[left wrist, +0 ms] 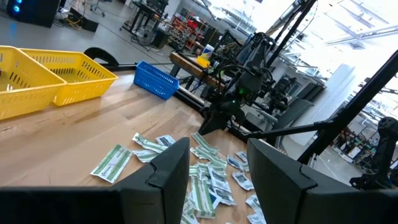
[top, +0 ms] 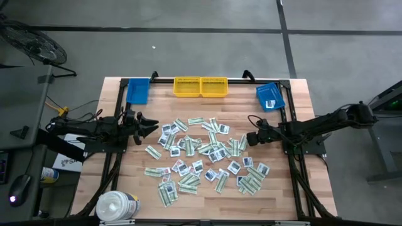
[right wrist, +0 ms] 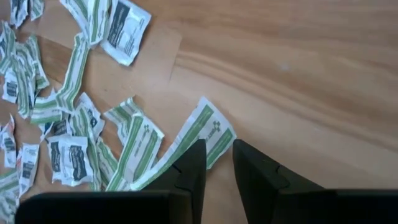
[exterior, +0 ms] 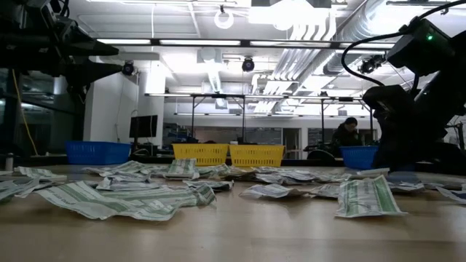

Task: Pick & Place First Aid Supplies
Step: Put the green bandage pack into the right yellow bin

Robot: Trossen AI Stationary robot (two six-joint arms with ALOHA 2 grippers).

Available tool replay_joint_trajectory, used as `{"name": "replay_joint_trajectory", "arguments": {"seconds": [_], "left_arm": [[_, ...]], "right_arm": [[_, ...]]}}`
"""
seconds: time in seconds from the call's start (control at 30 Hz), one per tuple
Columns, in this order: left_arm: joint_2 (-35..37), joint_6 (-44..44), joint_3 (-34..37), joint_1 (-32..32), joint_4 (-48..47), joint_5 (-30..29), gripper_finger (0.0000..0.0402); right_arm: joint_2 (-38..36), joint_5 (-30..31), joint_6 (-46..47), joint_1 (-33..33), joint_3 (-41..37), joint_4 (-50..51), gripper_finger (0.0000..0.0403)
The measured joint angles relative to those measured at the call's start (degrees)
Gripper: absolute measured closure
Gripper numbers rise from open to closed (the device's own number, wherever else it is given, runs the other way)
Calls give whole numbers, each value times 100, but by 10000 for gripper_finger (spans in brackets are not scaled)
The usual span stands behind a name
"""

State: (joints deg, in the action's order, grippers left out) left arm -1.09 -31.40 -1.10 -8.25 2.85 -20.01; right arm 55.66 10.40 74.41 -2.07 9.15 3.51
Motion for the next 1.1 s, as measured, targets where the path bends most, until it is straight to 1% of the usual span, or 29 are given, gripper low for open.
{"name": "replay_joint_trajectory", "arguments": {"seconds": [0.17, 0.37, 0.47, 0.57, 0.67, 0.8, 0.87, 0.97, 1.1], "left_arm": [[0, 1, -1, -1, 0, 0, 240], [-1, 1, -1, -1, 0, 2, 240], [-1, 1, -1, -1, 0, 1, 240], [0, 2, -1, 0, 0, 0, 240], [0, 2, 0, 0, 0, 2, 240], [-1, 2, -2, -1, 0, 2, 240], [0, 2, 0, -1, 0, 1, 240], [-1, 2, -2, -1, 0, 2, 240], [-2, 0, -2, 0, 2, 0, 240]], "right_arm": [[-2, 13, -218, 199, 0, -39, 332], [-4, -218, -426, 320, 0, -81, 359], [-4, -195, -460, 324, 0, -73, 361], [-4, -99, -541, 331, 0, -63, 341], [-4, 4, -544, 331, 2, -63, 304], [-4, -85, -382, 331, 2, -63, 253], [62, -169, -248, 318, 6, -119, 235], [310, -284, -74, 316, 29, -303, 222], [691, -384, -4, 316, 39, -768, 220]]}}
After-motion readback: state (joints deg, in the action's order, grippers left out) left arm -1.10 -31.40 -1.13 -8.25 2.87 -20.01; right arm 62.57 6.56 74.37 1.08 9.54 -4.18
